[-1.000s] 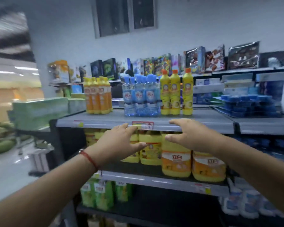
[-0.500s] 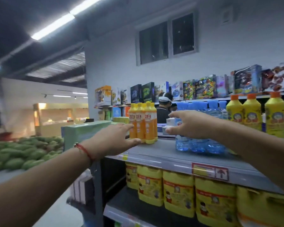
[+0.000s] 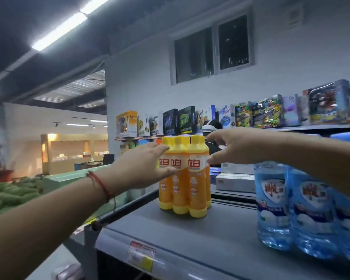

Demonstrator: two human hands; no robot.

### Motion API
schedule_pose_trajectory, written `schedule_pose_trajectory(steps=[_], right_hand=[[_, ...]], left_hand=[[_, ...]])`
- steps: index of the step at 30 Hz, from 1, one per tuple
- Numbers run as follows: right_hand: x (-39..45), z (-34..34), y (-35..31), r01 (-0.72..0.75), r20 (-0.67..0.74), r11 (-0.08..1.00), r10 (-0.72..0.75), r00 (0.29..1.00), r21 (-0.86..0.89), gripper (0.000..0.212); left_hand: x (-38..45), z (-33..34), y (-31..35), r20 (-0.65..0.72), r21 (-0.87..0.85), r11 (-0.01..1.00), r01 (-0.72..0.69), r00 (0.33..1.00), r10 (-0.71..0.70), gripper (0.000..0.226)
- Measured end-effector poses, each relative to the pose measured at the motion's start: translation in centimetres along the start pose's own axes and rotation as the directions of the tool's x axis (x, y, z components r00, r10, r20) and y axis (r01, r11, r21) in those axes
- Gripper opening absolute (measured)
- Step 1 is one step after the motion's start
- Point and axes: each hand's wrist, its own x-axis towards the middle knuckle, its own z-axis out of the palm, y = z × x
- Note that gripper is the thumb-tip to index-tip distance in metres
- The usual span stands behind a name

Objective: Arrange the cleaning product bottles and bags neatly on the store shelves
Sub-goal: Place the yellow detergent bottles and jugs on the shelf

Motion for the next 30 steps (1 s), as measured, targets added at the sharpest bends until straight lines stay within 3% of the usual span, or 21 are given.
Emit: schedule_pose_trajectory(steps=[8, 14, 20, 25, 30], right_hand=[[7.2, 4.1, -1.5, -0.010, -0.086, 0.995, 0.002, 0.996, -0.102, 0.092], [10.5, 4.8, -3.4, -0.131, -0.115, 0.986, 0.119, 0.986, -0.105, 0.095], [11.5, 5.8, -4.2, -0.244, -0.138, 0.963, 0.228, 0.964, -0.117, 0.094], [12.3, 5.3, -3.6, -0.302, -0.158, 0.949, 0.285, 0.945, -0.094, 0.086], [12.6, 5.3, -2.3, -0.322, -0.094, 0.946, 0.318, 0.943, -0.034, 0.076]], left_hand=[[7.2, 1.9, -4.0, -0.086, 0.041, 0.991, -0.127, 0.988, 0.131, 0.099], [12.4, 2.6, -6.5, -0.100, 0.027, 0.950, -0.311, 0.945, 0.312, 0.106], [14.9, 4.5, -7.3, -0.103, -0.101, 0.881, -0.461, 0.886, 0.452, 0.102], [15.9, 5.8, -7.6, -0.099, -0.279, 0.840, -0.465, 0.884, 0.456, 0.101], [16.4, 6.1, -7.2, -0.096, -0.407, 0.800, -0.441, 0.891, 0.443, 0.105]])
